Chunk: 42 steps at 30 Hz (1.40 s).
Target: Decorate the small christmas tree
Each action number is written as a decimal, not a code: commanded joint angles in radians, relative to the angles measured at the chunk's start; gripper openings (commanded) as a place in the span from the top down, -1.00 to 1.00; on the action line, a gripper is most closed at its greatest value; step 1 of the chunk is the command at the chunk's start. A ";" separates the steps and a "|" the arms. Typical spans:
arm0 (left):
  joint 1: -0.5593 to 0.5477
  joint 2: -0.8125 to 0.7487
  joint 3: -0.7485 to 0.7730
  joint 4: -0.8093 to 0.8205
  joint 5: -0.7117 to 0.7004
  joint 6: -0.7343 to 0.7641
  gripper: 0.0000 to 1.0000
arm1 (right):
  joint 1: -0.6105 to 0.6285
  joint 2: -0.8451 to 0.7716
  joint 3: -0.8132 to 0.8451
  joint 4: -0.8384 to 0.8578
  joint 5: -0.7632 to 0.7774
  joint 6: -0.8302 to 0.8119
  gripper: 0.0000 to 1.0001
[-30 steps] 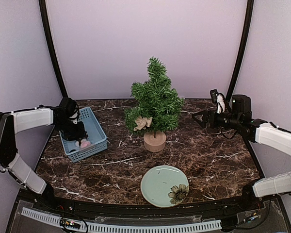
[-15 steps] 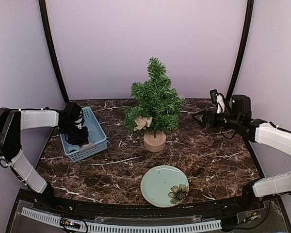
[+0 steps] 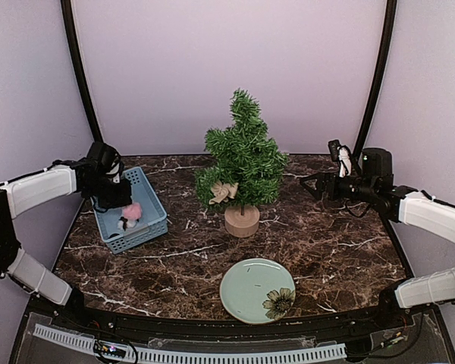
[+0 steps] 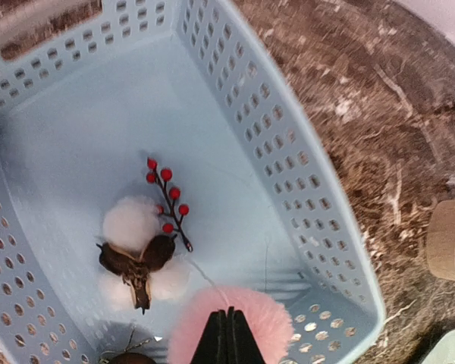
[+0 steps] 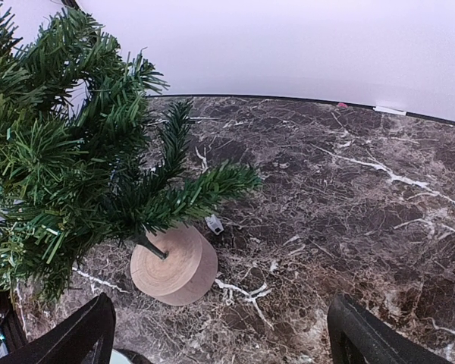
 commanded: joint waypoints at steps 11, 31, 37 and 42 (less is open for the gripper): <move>-0.154 -0.291 0.082 0.414 0.060 0.147 1.00 | 0.007 -0.022 0.017 0.069 0.001 0.026 -0.97; -0.560 -0.008 0.293 0.870 0.217 0.461 1.00 | 0.007 -0.056 0.026 0.118 -0.035 0.054 -0.97; -0.606 0.072 0.352 0.883 0.215 0.535 1.00 | 0.007 -0.055 0.036 0.132 -0.052 0.056 -0.95; -0.638 0.136 0.412 0.851 0.181 0.595 1.00 | 0.011 -0.063 0.042 0.190 -0.075 0.080 -0.89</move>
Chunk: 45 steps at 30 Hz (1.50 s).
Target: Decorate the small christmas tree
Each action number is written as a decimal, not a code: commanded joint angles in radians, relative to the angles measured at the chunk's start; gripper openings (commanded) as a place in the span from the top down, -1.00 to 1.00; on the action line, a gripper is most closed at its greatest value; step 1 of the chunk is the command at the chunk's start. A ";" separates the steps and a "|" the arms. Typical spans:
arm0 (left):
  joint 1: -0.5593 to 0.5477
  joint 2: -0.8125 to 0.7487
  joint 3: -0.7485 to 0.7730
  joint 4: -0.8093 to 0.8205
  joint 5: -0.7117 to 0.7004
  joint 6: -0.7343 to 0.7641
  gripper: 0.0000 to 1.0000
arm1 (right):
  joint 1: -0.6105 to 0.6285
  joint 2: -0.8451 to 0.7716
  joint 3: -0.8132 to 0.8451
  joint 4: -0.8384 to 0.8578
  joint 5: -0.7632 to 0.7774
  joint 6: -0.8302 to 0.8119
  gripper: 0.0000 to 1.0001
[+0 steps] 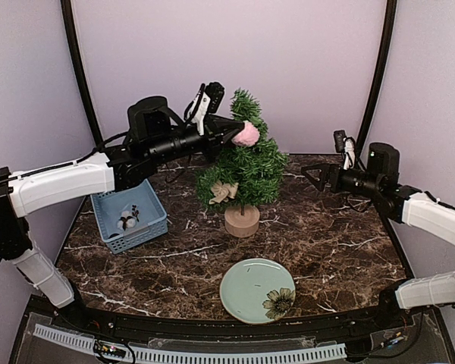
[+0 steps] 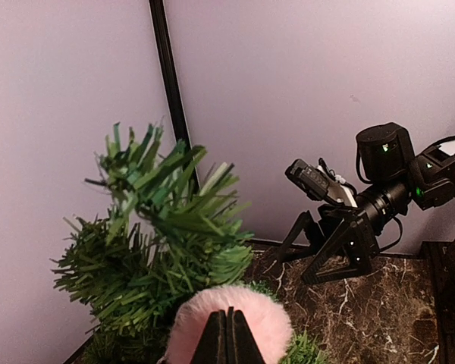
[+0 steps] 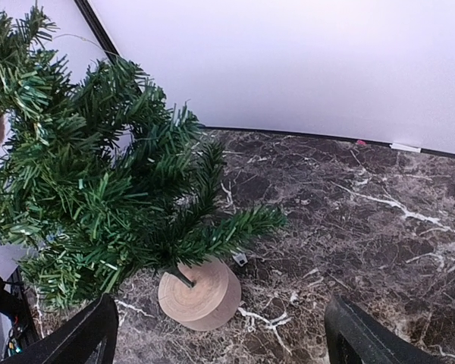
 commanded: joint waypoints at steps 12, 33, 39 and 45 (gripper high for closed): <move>-0.027 -0.001 -0.008 0.009 -0.138 0.117 1.00 | 0.021 -0.011 0.068 0.110 -0.049 0.020 -0.85; -0.026 0.065 0.074 -0.165 -0.206 0.077 0.76 | 0.028 -0.008 0.074 0.104 -0.044 0.018 -0.86; -0.026 0.053 0.083 -0.168 -0.214 0.069 0.45 | 0.028 -0.011 0.071 0.102 -0.040 0.018 -0.86; -0.026 0.012 0.080 -0.166 -0.228 0.073 0.19 | 0.030 -0.015 0.070 0.100 -0.034 0.017 -0.86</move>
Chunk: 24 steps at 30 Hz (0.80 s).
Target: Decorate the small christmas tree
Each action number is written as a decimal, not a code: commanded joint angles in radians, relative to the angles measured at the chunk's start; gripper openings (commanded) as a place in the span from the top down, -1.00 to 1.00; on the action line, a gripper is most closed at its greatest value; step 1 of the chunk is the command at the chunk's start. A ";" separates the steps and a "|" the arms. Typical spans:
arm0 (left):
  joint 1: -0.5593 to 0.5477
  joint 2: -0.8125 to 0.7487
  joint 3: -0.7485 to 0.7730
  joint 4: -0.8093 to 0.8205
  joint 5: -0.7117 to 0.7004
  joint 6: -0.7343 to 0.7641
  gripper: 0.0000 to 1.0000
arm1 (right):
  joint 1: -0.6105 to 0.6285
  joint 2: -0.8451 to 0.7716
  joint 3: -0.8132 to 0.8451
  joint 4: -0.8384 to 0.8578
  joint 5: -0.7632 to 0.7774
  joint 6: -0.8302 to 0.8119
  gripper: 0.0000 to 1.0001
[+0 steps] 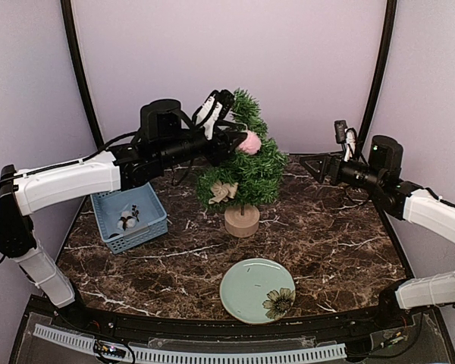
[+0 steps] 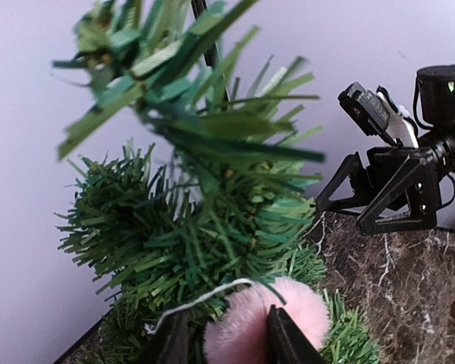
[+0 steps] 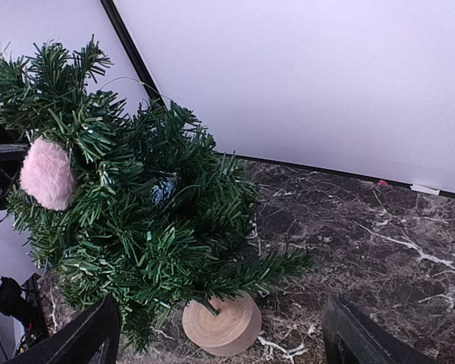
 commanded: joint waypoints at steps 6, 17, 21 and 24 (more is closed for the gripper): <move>0.000 -0.090 0.003 -0.036 -0.027 -0.002 0.04 | 0.008 -0.009 0.021 0.048 0.002 0.003 -0.87; 0.012 -0.154 -0.060 0.005 0.035 -0.041 0.04 | 0.015 -0.013 0.026 0.089 -0.052 0.010 -0.85; 0.057 -0.181 -0.074 -0.001 0.100 -0.096 0.05 | 0.026 -0.010 0.039 0.107 -0.079 0.007 -0.82; 0.137 -0.206 -0.091 0.003 0.268 -0.176 0.04 | 0.034 -0.007 0.050 0.116 -0.108 0.002 -0.79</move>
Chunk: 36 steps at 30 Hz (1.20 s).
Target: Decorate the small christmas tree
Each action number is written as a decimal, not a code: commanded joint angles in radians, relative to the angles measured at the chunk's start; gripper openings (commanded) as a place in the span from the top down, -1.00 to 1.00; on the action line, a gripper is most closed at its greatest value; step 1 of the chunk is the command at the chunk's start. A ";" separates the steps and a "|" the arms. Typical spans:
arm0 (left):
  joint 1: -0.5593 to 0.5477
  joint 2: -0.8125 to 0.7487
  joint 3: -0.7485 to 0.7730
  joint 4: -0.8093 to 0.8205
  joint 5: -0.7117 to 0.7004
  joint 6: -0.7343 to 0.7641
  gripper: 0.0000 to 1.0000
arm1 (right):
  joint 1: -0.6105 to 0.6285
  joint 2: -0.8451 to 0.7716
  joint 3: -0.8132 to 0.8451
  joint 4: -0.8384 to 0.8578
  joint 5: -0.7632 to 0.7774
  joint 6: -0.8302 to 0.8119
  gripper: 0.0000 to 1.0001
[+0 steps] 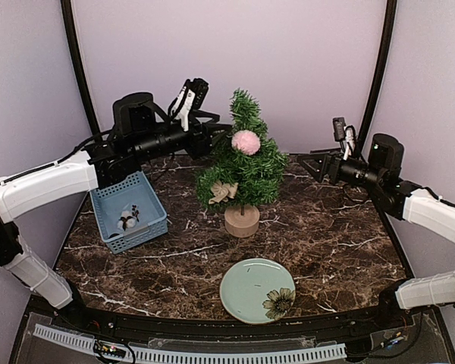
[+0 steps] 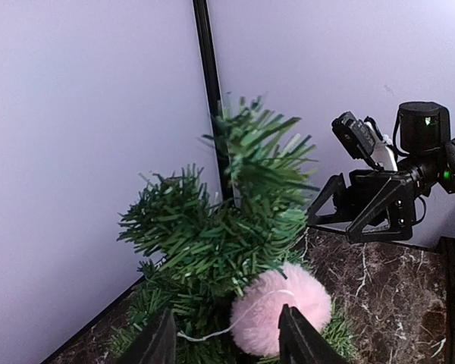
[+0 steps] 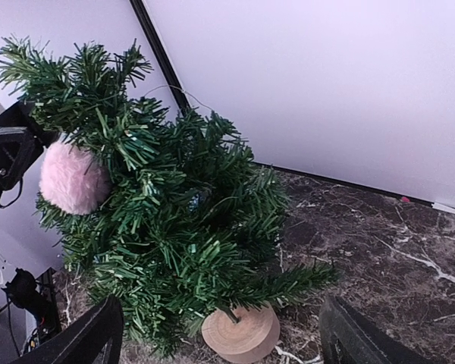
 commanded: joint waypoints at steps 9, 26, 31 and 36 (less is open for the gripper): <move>0.230 -0.019 0.097 -0.193 0.573 0.064 0.18 | 0.028 0.003 0.061 0.097 -0.113 -0.012 -0.74; 0.230 0.272 0.479 -0.491 0.589 0.265 0.38 | 0.033 0.011 0.066 0.087 -0.102 -0.015 -0.71; 0.229 0.307 0.508 -0.529 0.614 0.274 0.40 | 0.034 0.011 0.063 0.081 -0.095 -0.019 -0.71; 0.230 0.328 0.538 -0.577 0.656 0.281 0.40 | 0.033 0.014 0.063 0.082 -0.091 -0.020 -0.71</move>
